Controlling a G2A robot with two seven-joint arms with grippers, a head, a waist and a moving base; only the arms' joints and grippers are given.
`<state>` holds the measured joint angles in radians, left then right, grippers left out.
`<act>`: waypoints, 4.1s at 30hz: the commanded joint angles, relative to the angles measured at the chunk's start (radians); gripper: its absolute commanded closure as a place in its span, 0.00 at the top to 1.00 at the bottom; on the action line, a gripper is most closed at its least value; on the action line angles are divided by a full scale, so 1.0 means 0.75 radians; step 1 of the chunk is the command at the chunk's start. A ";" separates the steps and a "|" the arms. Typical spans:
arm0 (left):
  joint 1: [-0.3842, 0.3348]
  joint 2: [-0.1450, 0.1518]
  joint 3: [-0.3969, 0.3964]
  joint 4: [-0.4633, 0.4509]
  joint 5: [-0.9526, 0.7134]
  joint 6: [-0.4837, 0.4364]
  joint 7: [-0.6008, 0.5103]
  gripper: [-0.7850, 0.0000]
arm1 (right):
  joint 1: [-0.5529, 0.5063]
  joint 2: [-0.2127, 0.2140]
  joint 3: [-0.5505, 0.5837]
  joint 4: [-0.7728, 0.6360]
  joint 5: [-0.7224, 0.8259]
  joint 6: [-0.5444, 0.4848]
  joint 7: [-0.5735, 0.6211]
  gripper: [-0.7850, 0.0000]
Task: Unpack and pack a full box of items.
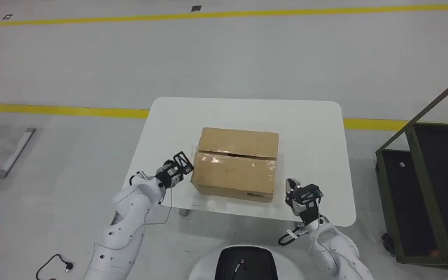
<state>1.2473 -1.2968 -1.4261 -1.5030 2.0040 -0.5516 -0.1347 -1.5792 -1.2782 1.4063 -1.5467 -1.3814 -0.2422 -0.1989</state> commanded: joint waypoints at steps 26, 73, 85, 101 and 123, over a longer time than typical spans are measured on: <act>-0.090 -0.006 0.003 -0.037 -0.373 -0.158 -0.291 1.00 | 0.025 -0.001 -0.023 0.105 -0.078 0.144 -0.109 0.00; -0.244 0.048 -0.123 0.064 -1.215 -0.441 -0.779 1.00 | 0.327 0.059 0.051 0.150 0.577 -0.648 0.413 0.98; -0.244 0.048 -0.123 0.064 -1.215 -0.441 -0.779 1.00 | 0.468 0.046 -0.070 0.307 0.617 -0.615 0.457 0.93; -0.244 0.048 -0.123 0.064 -1.215 -0.441 -0.779 1.00 | 0.471 0.060 -0.088 0.315 0.691 -0.711 0.487 0.48; -0.244 0.048 -0.123 0.064 -1.215 -0.441 -0.779 1.00 | 0.293 0.104 -0.034 -0.040 0.201 -0.634 0.237 0.00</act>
<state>1.0640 -1.2605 -1.5183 -1.4551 1.0927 -0.8820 -0.7190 -1.3524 -1.2006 1.3818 -1.5685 -1.1958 -0.7259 0.0029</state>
